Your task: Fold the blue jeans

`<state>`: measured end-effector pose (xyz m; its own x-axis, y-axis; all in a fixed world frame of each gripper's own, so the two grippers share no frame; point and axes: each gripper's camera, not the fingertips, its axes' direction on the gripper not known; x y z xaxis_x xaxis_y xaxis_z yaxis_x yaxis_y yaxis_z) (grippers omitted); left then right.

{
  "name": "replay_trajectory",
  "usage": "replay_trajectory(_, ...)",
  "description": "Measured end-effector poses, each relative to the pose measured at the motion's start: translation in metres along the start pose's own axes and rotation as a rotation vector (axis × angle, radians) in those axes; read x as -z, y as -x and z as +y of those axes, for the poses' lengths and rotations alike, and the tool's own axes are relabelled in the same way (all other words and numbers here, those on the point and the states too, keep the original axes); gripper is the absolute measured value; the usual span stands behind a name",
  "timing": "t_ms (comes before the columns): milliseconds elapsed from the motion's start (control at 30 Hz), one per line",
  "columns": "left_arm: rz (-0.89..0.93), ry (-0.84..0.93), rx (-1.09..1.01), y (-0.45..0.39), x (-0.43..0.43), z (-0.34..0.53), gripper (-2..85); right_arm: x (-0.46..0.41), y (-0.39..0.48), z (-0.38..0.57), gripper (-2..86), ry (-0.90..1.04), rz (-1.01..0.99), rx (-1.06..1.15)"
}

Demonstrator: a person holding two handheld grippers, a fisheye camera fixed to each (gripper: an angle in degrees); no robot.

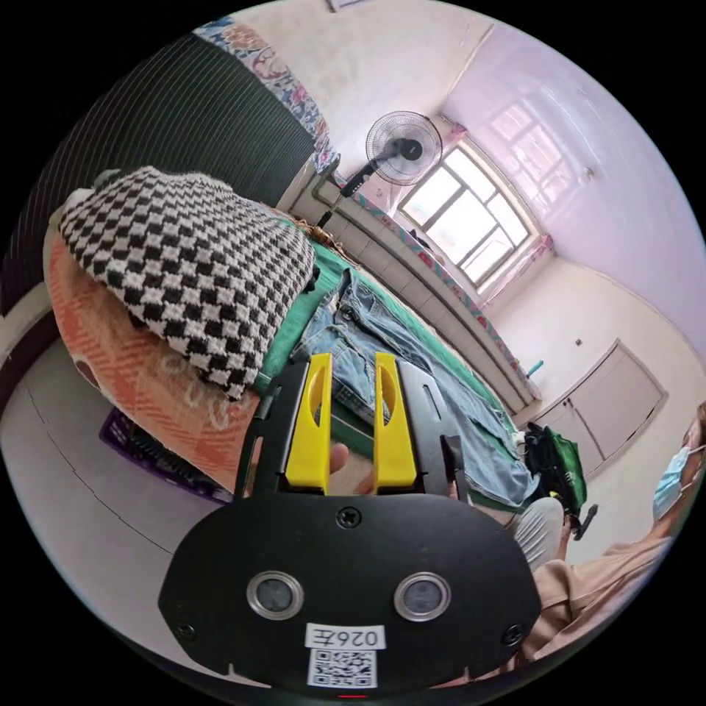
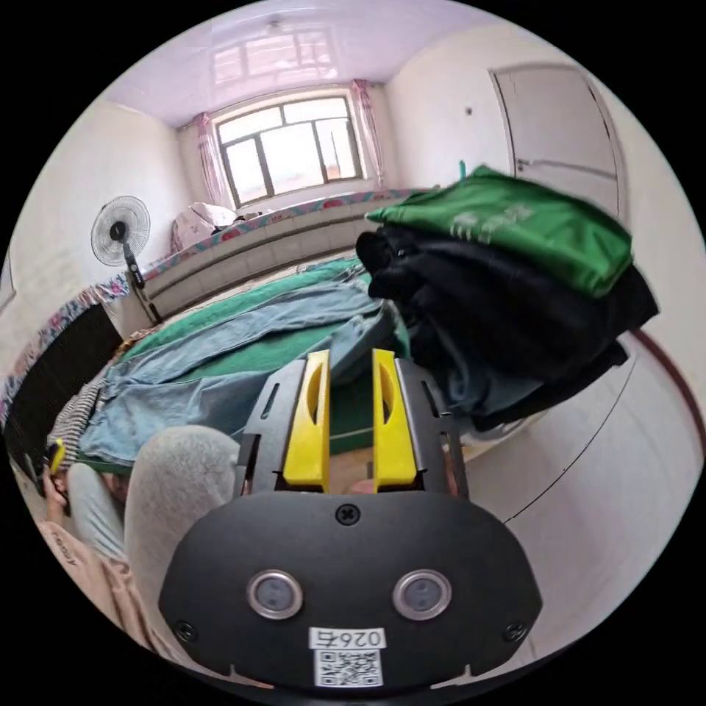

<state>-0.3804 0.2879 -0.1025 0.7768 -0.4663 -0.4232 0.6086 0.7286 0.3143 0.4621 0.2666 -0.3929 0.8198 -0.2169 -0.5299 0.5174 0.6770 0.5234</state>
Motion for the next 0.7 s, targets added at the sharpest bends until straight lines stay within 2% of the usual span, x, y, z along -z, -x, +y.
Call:
replay_trajectory(100,-0.012,0.043,0.023,0.009,-0.003,0.005,11.2,-0.031,-0.024,-0.01,10.9,0.104,-0.157,-0.06)
replay_trajectory(300,-0.058,-0.006,0.052,0.021,0.004,0.01,21.3,-0.073,-0.062,-0.035,9.7,0.15,-0.222,-0.136)
replay_trajectory(533,-0.017,0.132,0.093,0.037,-0.023,-0.011,17.7,-0.107,-0.091,-0.034,8.2,0.19,-0.31,-0.234)
replay_trajectory(700,-0.037,0.248,0.092,0.033,-0.056,-0.031,17.4,-0.117,-0.098,-0.042,0.3,0.159,-0.369,-0.181)
